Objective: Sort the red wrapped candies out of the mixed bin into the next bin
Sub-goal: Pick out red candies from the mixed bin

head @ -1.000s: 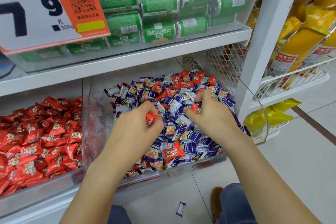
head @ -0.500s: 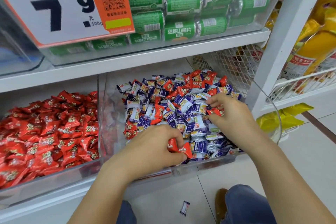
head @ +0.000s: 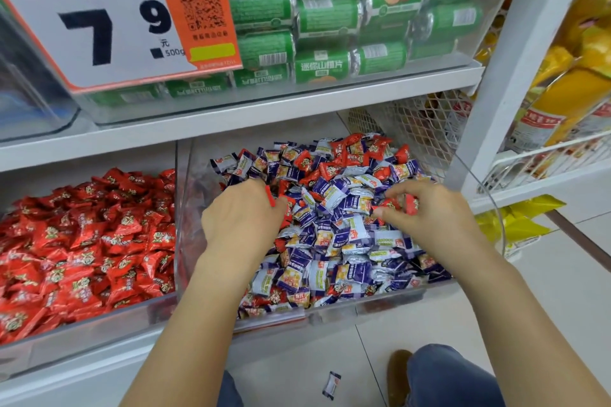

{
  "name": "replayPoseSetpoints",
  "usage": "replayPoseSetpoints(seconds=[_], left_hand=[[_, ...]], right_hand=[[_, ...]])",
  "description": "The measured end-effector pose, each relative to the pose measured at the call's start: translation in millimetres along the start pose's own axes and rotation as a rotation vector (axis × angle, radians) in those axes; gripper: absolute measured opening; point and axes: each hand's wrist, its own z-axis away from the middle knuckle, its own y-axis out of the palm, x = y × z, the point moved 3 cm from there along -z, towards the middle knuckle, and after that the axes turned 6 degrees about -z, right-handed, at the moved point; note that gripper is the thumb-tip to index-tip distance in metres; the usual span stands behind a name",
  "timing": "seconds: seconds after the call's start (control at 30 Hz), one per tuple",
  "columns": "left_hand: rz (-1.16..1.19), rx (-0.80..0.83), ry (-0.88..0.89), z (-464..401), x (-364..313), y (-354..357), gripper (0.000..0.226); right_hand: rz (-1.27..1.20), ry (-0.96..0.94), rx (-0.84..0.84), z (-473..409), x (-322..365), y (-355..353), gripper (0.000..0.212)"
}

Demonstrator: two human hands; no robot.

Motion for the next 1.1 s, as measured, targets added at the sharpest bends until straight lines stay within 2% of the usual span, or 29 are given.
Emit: replayPoseSetpoints(seconds=[0.1, 0.17, 0.27, 0.37, 0.57, 0.77, 0.9, 1.0, 1.1], left_hand=[[0.046, -0.005, -0.011, -10, 5, 7, 0.030], [0.060, 0.092, 0.042, -16, 8, 17, 0.038], [0.022, 0.334, 0.185, -16, 3, 37, 0.050], [-0.009, 0.421, 0.247, -14, -2, 47, 0.056], [-0.188, 0.505, 0.274, -7, 1, 40, 0.032], [-0.193, 0.363, 0.285, -3, 1, 26, 0.021], [-0.060, 0.231, 0.223, -2, 5, 14, 0.015], [0.143, 0.178, 0.197, -3, 6, 6, 0.011], [0.238, 0.148, 0.163, -4, 1, 4, 0.020]], right_hand=[[0.101, -0.013, 0.103, 0, 2, 11, 0.050], [0.114, -0.014, 0.123, 0, 3, 13, 0.053], [0.139, -0.019, 0.128, 0, 4, 13, 0.049], [0.154, -0.028, 0.101, 0, 6, 15, 0.037], [0.012, -0.013, 0.002, 0, 3, 8, 0.028], [-0.090, -0.037, -0.189, 0, 6, -9, 0.029], [-0.090, -0.088, -0.167, -1, 12, -8, 0.026], [-0.083, -0.125, -0.158, 0, 15, -2, 0.018], [-0.106, -0.132, -0.155, 0, 15, 2, 0.013]])
